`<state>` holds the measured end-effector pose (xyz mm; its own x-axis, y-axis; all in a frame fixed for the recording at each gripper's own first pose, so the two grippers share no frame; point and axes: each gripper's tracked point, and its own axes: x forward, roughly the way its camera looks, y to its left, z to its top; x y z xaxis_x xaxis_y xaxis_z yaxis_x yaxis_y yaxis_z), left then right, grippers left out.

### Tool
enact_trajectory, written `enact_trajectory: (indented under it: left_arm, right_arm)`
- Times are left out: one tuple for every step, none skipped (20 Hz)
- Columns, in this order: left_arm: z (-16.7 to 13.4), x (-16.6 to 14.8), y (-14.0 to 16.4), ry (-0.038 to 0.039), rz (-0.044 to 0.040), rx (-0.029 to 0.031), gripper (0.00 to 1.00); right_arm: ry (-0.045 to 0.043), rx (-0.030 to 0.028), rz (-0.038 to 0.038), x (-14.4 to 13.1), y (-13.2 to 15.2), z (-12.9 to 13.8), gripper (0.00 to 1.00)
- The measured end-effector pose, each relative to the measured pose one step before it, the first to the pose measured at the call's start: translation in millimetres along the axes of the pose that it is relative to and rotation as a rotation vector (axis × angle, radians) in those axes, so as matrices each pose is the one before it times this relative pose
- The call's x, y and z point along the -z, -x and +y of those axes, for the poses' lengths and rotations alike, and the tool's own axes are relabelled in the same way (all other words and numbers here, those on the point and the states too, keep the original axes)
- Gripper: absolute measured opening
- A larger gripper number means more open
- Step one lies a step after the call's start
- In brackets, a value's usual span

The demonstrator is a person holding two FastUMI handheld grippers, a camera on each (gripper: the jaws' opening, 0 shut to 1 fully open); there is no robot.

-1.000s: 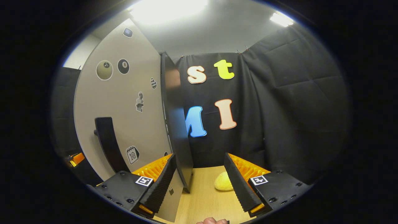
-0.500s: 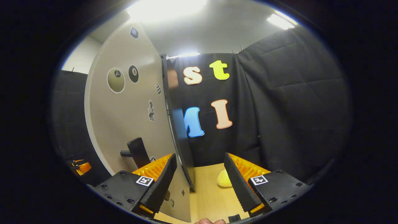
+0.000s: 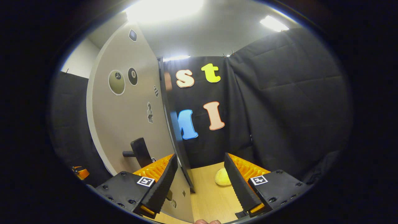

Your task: Open the cabinet door with the right hand, grasp the bottle in the cabinet with the left hand and place it on the coaster, then close the cabinet door with the right hand.

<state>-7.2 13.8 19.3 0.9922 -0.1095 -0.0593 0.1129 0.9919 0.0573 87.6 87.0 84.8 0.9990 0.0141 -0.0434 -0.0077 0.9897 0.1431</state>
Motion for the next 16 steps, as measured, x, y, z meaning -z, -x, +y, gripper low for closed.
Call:
enact_trajectory:
  left_arm:
    - [5.62,1.04,1.19,0.01226,0.0006,-0.00042,0.87]
    - [5.71,3.94,0.47,0.00791,0.00505,-0.00122,0.87]
    - [6.36,3.76,0.52,0.00237,0.00466,-0.00437,0.88]
    - [6.84,3.52,0.05,0.00011,0.006,-0.0046,0.9]
    - [5.44,2.68,-0.82,0.00242,0.01023,0.00091,0.87]
    - [3.69,4.52,-1.26,0.00644,0.00742,0.00584,0.88]
    - [4.55,0.64,0.09,0.00366,-0.00068,0.0017,0.88]
    - [5.83,1.28,-0.05,0.00087,0.00085,-0.00078,0.9]
    - [4.68,-1.02,-0.25,-0.00322,-0.00082,0.0014,0.9]
    - [5.61,-0.13,-1.72,-0.00311,-0.00219,-0.00114,0.9]
    - [4.42,-0.11,-1.76,0.00091,-0.00247,0.0036,0.9]
    - [2.62,0.66,2.73,0.00486,0.0004,0.00414,0.9]
    - [4.3,1.54,1.04,0.00199,-0.00094,-0.00403,0.9]
    - [6.81,0.21,0.01,-0.00601,-0.00467,-0.01559,0.92]
    - [6.03,2.1,0.38,-0.0096,0.00162,-0.01251,0.9]
    - [2.26,5.2,-0.99,-0.0086,0.00646,-0.00728,0.9]
  right_arm:
    - [0.00682,-0.00308,-0.00037,0.74,2.07,6.84,0.89]
    - [0.00871,-0.00724,-0.00143,0.62,-0.44,6.6,0.88]
    - [0.00803,-0.00976,0.00031,0.58,0.45,7.84,0.88]
    - [0.00401,-0.01041,0.00106,1.23,-0.82,7.48,0.88]
    - [-0.00103,-0.00915,0.00013,0.73,0.28,7.73,0.96]
    - [-0.00509,-0.00856,-0.00084,1.2,-0.21,7.84,0.89]
    - [-0.00754,-0.00919,-0.00156,1.76,0.35,7.76,0.89]
    - [-0.01026,-0.00882,-0.00035,2.09,-0.82,7.94,0.89]
    - [-0.01124,-0.00741,0.00389,2.12,-0.28,7.23,0.89]
    - [-0.00345,-0.00748,0.00744,3.1,-1.25,8.07,0.96]
    - [0.01155,-0.00857,-0.00244,-0.84,-0.36,8.45,0.96]
    - [0.021,-0.00643,-0.00802,-1.09,0.92,7.47,0.96]
    - [0.02451,-0.0017,-0.01226,-1.83,-0.53,6.85,0.96]
    - [0.02646,0.00798,-0.00313,1.82,-2.14,3.14,0.96]
    - [0.02047,0.00914,0.00261,2.69,-1.36,3.53,0.96]
    - [0.0081,0.00426,0.00018,1.7,-1.91,5.23,0.96]
